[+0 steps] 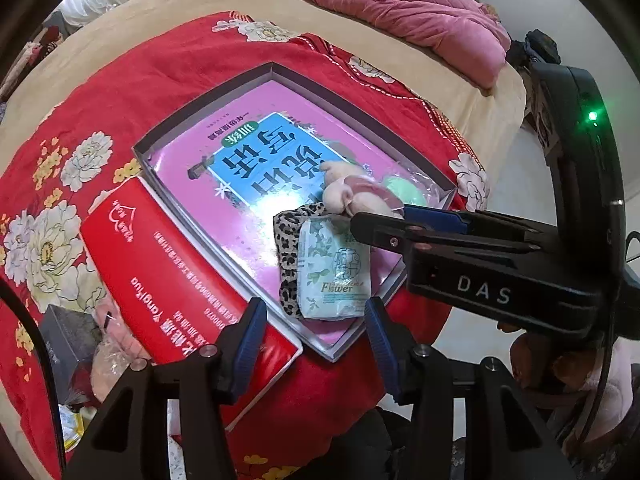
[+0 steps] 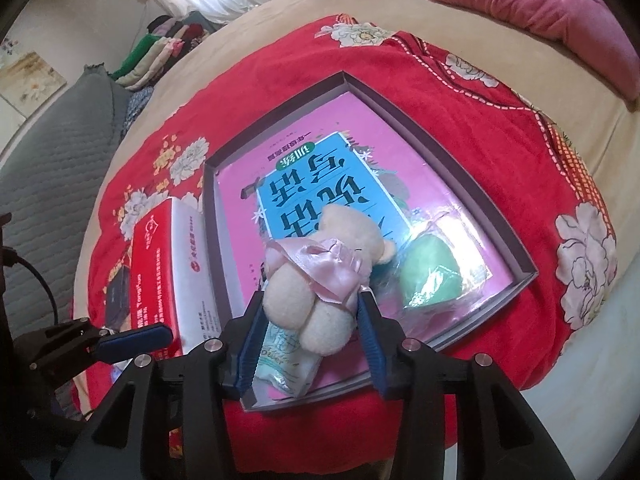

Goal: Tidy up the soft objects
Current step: 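Lower the tissue pack and plush bear onto the book box and open both tools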

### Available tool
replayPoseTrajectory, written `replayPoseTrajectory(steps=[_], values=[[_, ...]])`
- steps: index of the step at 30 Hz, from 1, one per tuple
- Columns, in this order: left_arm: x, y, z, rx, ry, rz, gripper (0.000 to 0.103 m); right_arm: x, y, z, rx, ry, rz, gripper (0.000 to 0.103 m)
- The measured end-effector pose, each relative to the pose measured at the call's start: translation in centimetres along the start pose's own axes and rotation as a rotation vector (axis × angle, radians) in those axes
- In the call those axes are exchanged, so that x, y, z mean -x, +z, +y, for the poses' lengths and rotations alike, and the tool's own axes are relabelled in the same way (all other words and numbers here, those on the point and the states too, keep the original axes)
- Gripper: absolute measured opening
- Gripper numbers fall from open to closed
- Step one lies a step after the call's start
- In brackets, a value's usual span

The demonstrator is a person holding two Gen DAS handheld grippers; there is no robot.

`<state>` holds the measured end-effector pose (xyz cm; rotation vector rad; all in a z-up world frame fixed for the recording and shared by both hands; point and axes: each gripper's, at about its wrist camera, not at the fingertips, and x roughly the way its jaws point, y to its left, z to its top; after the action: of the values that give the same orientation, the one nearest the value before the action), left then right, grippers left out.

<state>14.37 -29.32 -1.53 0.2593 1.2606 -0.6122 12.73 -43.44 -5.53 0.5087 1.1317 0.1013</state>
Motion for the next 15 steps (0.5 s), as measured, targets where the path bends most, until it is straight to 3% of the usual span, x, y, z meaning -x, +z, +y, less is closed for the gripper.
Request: replayPoseTrajectory(steps=[2,10,15], values=[[0.2,-0.1,0.1,0.0,0.007,-0.004,0.052,0.2,0.0,0.1,-0.008,0.008,-0.003,0.058],[1.4,-0.8,0.7,0.009,0.03,-0.026,0.052,1.3,-0.2,1.0,-0.004,0.004,-0.024,0.059],[2.5,-1.3,0.9,0.009,0.044,-0.05,0.063,2.6,-0.3,2.0,0.012,0.013,-0.046,0.061]])
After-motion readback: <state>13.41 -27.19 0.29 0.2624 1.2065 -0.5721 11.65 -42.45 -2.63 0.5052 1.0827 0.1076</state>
